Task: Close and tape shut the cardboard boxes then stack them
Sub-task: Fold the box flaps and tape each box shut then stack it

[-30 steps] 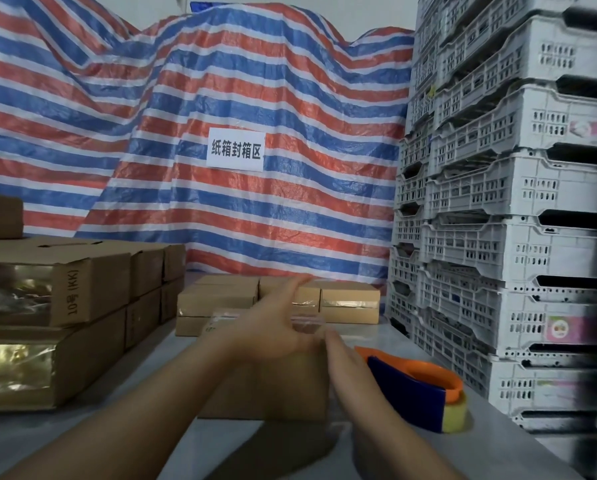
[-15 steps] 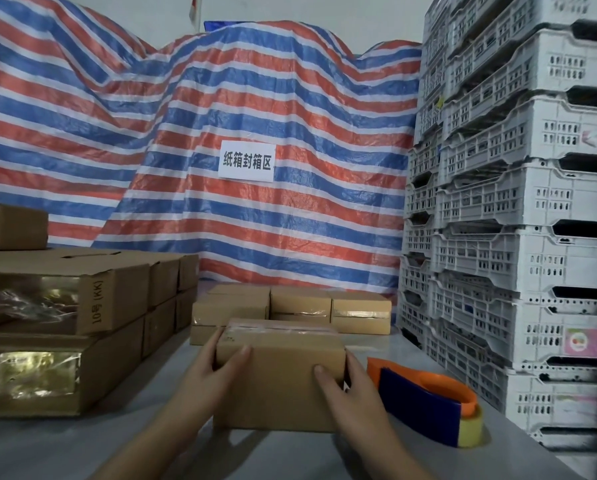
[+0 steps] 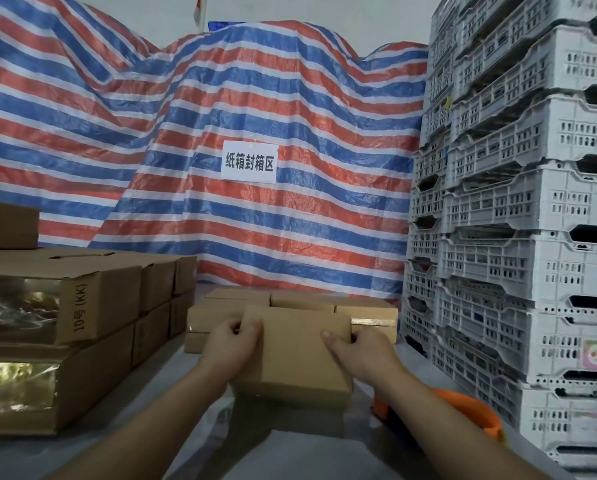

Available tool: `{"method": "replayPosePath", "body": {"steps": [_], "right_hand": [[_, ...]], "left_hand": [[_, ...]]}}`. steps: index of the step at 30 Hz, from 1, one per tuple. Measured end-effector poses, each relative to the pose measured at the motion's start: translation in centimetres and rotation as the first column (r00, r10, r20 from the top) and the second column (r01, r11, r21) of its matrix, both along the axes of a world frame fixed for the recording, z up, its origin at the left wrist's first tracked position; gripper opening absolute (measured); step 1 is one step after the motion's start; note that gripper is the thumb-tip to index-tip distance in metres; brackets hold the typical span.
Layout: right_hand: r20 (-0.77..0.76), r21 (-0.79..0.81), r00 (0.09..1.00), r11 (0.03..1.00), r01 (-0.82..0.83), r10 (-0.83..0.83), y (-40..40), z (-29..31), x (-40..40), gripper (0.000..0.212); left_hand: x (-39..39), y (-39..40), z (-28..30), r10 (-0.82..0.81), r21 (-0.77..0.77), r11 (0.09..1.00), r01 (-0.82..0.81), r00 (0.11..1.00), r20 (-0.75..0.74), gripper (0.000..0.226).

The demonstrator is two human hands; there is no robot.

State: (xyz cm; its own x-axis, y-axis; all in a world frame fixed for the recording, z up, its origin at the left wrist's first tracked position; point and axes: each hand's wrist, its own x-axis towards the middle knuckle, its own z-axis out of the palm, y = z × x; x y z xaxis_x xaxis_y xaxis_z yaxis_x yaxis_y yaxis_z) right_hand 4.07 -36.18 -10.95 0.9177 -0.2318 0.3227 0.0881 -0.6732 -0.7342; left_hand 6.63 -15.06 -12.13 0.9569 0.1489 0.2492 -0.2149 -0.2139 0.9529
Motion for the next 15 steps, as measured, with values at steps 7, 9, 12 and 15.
{"method": "replayPosePath", "body": {"steps": [7, 9, 12, 15], "right_hand": [[-0.297, -0.271, 0.949, 0.962, 0.022, -0.105, -2.2, 2.5, 4.2, 0.046], [-0.347, -0.302, 0.93, 0.953, 0.013, -0.123, -2.3, 2.8, 5.0, 0.051], [-0.416, -0.307, 0.902, 0.952, -0.016, -0.119, -2.7, 2.9, 6.2, 0.055], [-0.411, -0.314, 0.902, 0.949, -0.003, -0.133, -3.6, 2.7, 7.7, 0.055]], "left_hand": [[4.8, -2.0, -0.7, -0.107, 0.156, 0.98, 0.125, 0.987, -0.12, 0.042], [6.0, -2.5, -0.5, -0.071, 0.206, 0.973, 0.1, 0.987, -0.142, 0.04], [7.5, -3.5, -0.6, 0.002, 0.329, 0.944, 0.015, 0.999, -0.05, 0.034], [8.2, -4.6, -0.8, 0.065, 0.585, 0.786, -0.201, 0.967, 0.245, 0.036]]}}
